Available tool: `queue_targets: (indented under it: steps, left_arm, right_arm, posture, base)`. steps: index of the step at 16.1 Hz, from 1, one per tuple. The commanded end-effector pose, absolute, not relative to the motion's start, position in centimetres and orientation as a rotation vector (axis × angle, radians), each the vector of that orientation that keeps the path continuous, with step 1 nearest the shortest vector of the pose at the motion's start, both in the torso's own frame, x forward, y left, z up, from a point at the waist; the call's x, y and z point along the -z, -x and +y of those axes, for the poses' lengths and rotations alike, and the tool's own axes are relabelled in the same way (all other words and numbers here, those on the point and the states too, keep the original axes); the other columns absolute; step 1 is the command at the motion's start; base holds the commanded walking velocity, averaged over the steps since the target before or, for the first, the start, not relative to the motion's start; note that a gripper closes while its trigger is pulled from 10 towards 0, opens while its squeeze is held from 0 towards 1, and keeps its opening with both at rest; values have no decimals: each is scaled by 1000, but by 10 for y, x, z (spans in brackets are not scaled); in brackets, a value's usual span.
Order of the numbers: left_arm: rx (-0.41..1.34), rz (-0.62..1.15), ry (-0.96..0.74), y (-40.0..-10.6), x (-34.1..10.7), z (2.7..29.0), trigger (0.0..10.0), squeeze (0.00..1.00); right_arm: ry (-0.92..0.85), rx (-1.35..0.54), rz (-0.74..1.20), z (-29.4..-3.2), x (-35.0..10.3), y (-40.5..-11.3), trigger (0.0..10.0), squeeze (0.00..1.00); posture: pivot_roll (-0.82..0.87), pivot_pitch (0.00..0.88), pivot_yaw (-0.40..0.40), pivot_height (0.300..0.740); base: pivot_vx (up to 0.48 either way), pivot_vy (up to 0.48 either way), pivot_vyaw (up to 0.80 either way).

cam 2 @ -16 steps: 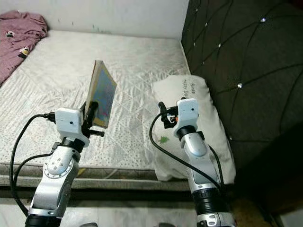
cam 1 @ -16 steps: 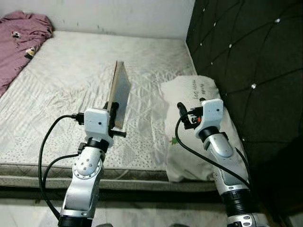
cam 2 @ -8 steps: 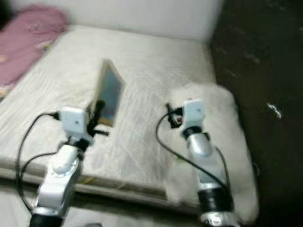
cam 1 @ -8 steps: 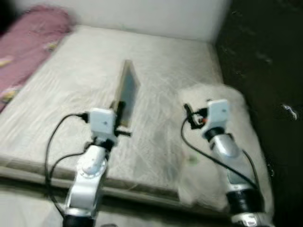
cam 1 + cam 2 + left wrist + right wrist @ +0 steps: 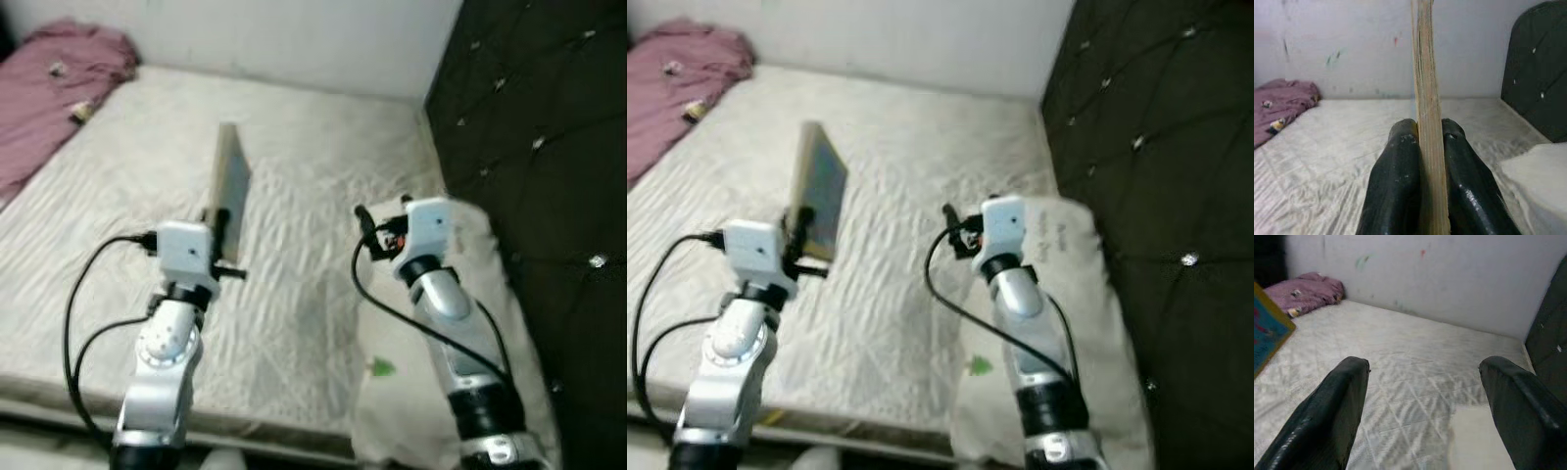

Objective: Clean up the room

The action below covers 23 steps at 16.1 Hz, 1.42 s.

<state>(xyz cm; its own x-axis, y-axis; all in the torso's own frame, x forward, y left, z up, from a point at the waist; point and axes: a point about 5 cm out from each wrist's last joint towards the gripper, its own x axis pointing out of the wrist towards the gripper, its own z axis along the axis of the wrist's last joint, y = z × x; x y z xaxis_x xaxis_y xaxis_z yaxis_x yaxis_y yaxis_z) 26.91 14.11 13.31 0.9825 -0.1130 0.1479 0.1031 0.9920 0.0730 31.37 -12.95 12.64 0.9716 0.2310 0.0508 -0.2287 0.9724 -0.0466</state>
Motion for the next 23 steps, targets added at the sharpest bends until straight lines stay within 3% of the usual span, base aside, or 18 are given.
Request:
queue_targets:
  steps: [1,3,10,13,18,23]
  left_arm:
    - [149,-188,-54,-269,-141,130,10000,0]
    - [151,-186,-52,-269,-140,130,10000,0]
    - [130,-163,-18,-270,-139,132,10000,0]
    - [132,-192,-23,-269,-142,133,10000,0]
    - [69,-188,-54,-269,-141,139,10000,0]
    - [38,-157,3,-262,-136,157,10000,0]
  right_arm:
    - [45,-209,-49,-138,-124,-313,10000,0]
    - [45,-209,-49,-138,-124,-313,10000,0]
    - [45,-213,-44,-137,-124,-314,10000,0]
    - [40,-213,-47,-136,-125,-315,10000,0]
    - [31,-216,-51,-134,-126,-316,10000,0]
    - [2,-207,-39,-131,-122,-312,10000,0]
  posture:
    - [-3,15,-45,740]
    - [-3,15,-47,740]
    - [0,16,-49,740]
    - [1,14,-49,740]
    - [7,12,-47,740]
    - [31,1,-46,740]
  base:
    - [0,0,0]
    - [0,0,0]
    - [0,474,0]
    - [0,480,-656]
    - [0,0,0]
    - [0,0,-800]
